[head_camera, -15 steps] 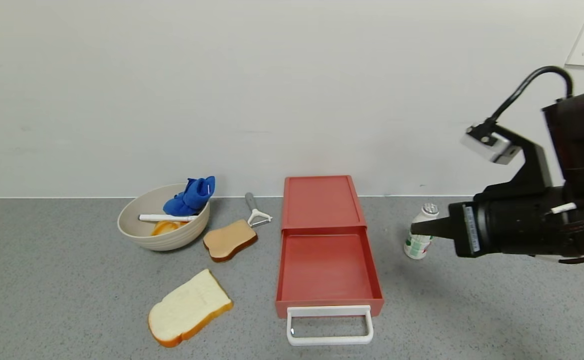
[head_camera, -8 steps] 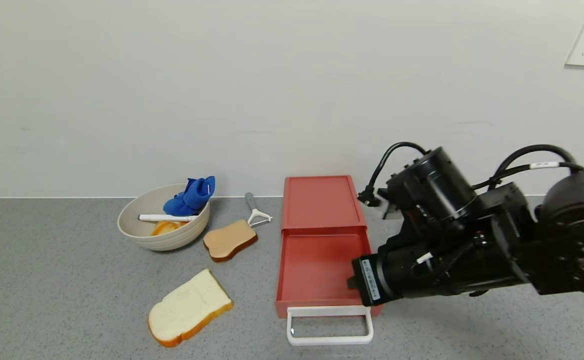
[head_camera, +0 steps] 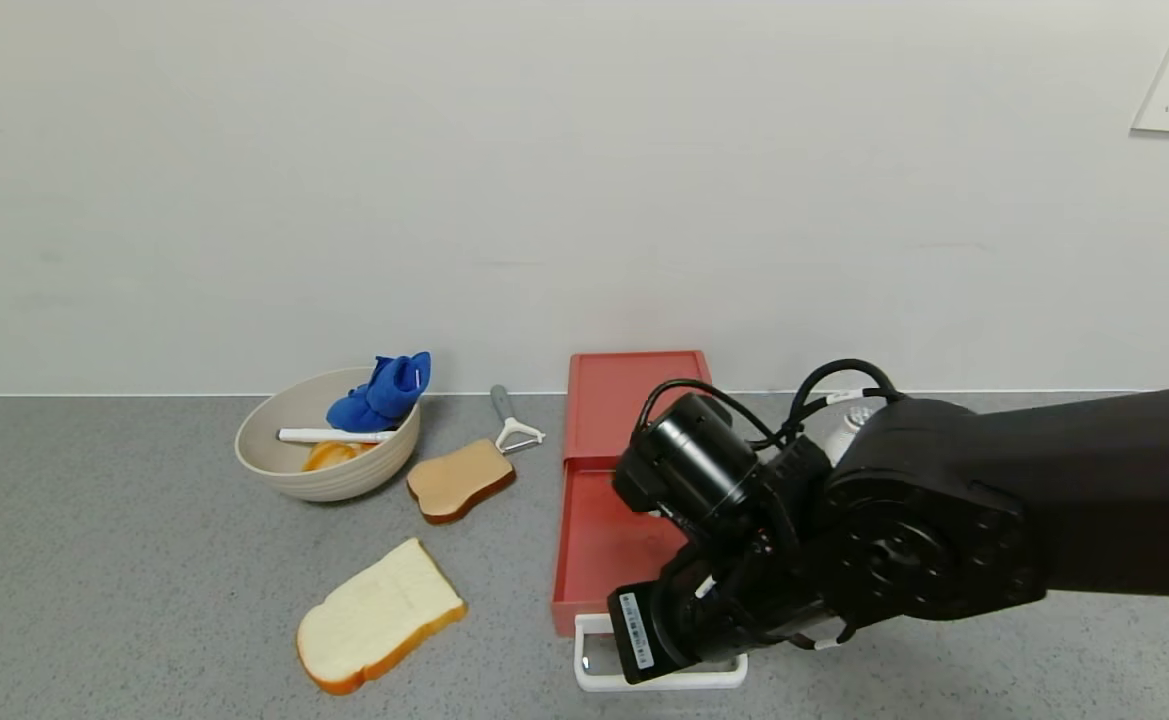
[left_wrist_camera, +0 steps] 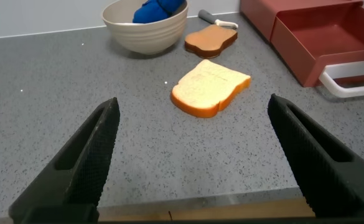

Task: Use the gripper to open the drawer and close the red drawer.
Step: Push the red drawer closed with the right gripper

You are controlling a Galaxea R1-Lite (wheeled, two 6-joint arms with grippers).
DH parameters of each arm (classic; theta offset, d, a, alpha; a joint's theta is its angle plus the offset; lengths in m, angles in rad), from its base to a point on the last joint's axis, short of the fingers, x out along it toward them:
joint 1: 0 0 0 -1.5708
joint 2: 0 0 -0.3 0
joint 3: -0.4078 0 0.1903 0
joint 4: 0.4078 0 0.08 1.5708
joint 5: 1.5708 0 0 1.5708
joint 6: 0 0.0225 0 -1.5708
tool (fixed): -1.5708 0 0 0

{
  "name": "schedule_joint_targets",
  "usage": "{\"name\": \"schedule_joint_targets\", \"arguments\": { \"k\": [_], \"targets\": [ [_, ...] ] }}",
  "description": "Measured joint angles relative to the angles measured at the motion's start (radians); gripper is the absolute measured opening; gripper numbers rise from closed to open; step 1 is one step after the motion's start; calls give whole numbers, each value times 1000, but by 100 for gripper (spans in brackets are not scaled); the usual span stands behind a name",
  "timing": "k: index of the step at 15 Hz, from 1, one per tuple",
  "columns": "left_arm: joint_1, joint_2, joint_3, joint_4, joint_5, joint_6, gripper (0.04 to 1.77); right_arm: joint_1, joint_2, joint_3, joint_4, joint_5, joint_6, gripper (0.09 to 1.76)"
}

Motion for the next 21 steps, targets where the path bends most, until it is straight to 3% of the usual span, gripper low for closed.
{"name": "schedule_joint_targets", "arguments": {
  "k": [10, 21],
  "targets": [
    [0, 0, 0, 0, 1, 2, 172, 14, 201, -221, 140, -7, 49, 11],
    [0, 0, 0, 0, 0, 3, 172, -16, 261, -254, 141, -48, 49, 11]
  ]
}}
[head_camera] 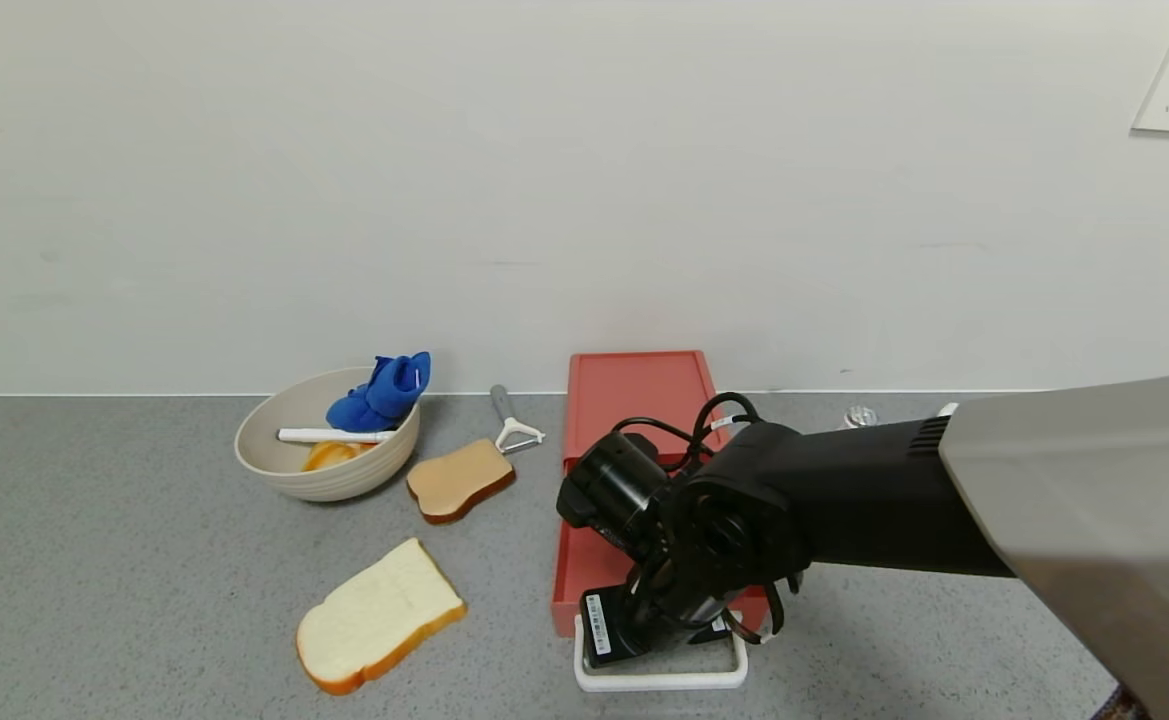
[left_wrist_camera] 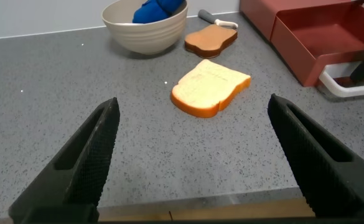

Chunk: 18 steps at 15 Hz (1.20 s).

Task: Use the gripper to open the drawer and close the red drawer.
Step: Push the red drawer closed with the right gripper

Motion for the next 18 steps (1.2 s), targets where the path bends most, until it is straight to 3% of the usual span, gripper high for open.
{"name": "schedule_joint_targets", "arguments": {
  "k": [8, 18],
  "targets": [
    [0, 0, 0, 0, 1, 1, 172, -13, 24, -41, 3, -59, -6, 11],
    [0, 0, 0, 0, 1, 1, 172, -70, 51, -122, 0, -104, -106, 12]
  ]
}}
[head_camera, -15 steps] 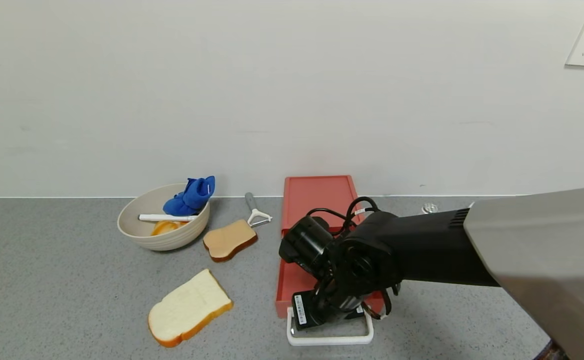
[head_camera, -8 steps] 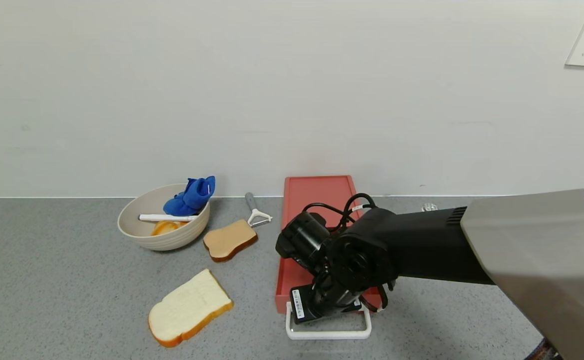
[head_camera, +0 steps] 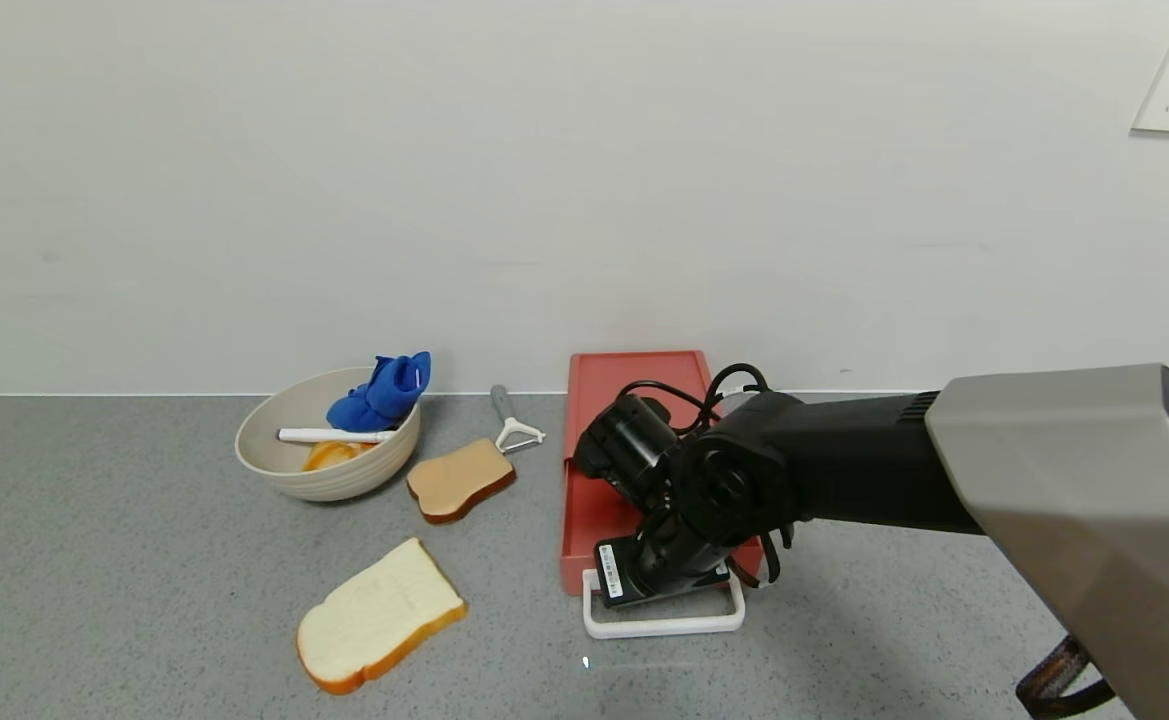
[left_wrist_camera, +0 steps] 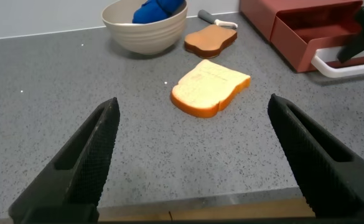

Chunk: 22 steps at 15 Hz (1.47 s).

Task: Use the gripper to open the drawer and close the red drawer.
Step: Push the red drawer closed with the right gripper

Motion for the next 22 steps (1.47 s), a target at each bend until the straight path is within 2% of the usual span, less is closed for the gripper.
{"name": "schedule_joint_targets", "arguments": {
  "k": [12, 22],
  "targets": [
    [0, 0, 0, 0, 0, 0, 172, -65, 60, -130, -20, 1, -94, 12],
    [0, 0, 0, 0, 0, 3, 172, -119, 99, -136, -226, 2, -172, 12]
  ]
}}
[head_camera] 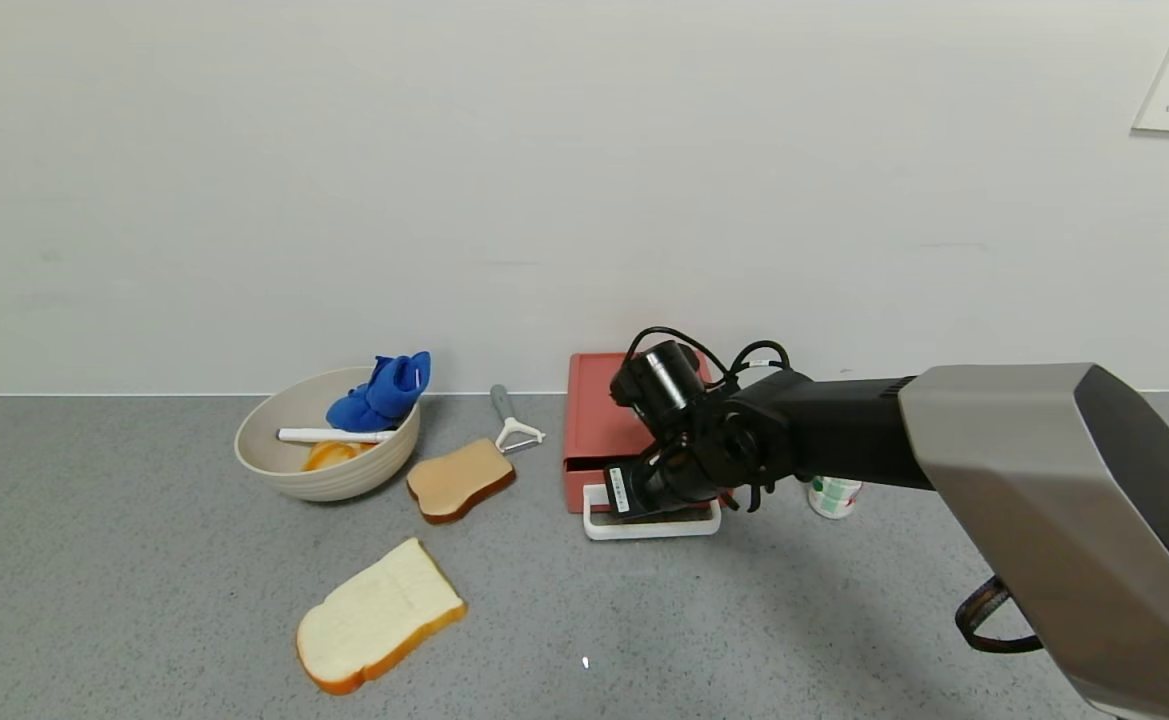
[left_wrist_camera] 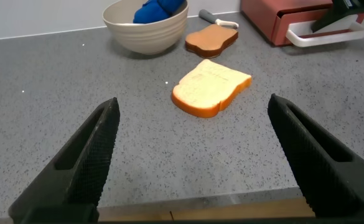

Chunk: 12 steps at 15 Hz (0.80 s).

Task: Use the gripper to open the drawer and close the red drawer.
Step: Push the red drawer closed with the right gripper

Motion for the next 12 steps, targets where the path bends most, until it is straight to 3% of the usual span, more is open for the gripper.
{"name": "schedule_joint_targets", "arguments": {
  "k": [12],
  "targets": [
    [0, 0, 0, 0, 0, 0, 172, -20, 24, 3, -104, 0, -35, 12]
  ]
}}
